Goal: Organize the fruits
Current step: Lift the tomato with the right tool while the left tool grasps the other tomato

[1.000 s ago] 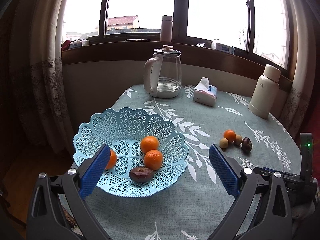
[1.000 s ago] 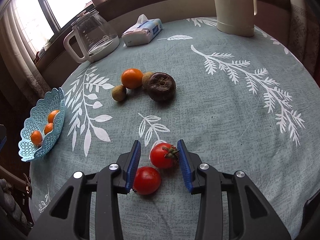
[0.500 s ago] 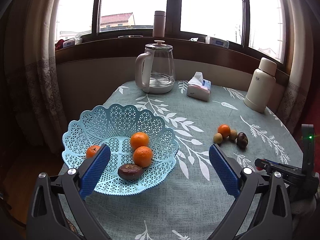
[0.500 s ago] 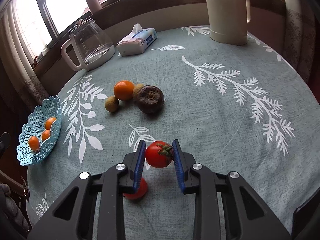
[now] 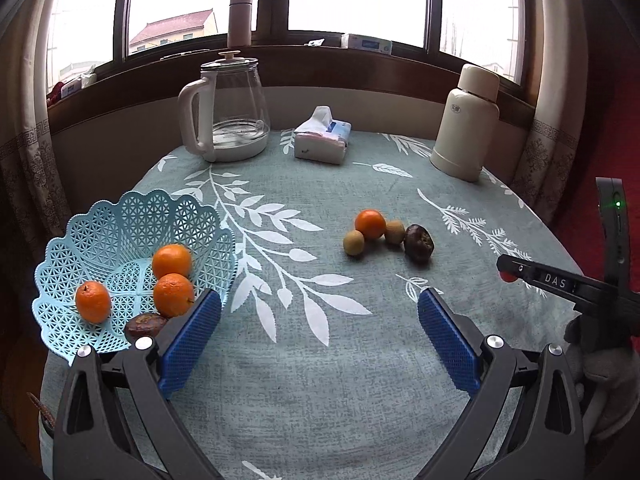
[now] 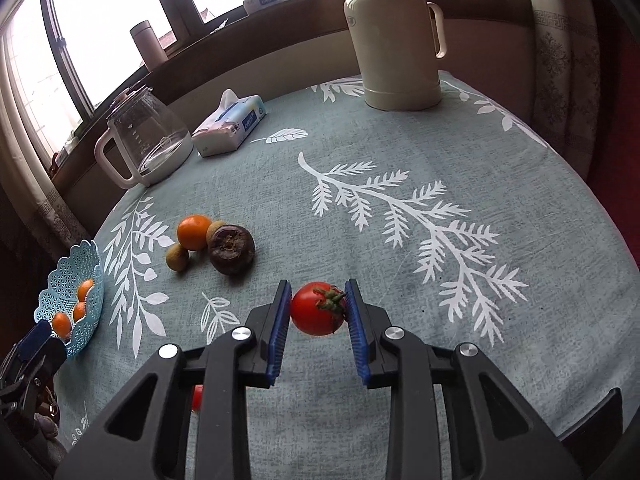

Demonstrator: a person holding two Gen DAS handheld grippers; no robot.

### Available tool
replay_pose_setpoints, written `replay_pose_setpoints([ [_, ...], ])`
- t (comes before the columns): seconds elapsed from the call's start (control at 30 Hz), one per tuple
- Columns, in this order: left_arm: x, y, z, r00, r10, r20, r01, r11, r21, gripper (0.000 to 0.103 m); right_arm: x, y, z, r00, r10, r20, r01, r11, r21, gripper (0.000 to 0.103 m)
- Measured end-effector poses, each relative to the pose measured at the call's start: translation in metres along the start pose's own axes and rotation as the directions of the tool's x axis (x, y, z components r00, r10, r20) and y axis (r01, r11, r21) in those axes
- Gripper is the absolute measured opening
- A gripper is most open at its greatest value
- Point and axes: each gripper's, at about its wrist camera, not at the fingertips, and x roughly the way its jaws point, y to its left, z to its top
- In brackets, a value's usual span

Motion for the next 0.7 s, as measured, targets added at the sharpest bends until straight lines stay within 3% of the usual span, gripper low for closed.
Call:
replay_pose_setpoints([
  [0.3,0.036,-0.044,-0.010,0.985,-0.131,-0.115,0.136,0.990,0.034,0.100,0.002,-0.010,-0.001,1.000,0.013,-0.003,-0.013,1.000,0.020,0.028],
  [0.5,0.056,-0.067,-0.019,0.965,-0.183,-0.189,0.198,0.978,0.062,0.089,0.004,-0.012,-0.003,1.000,0.024,-0.008,-0.024,0.999,0.027,0.028],
  [0.7,0.069,-0.077,-0.024,0.952,-0.195,-0.235,0.217,0.974,0.072,0.070,0.006,-0.015,-0.004,0.999,0.033,-0.011,-0.033,0.999,0.035,0.028],
])
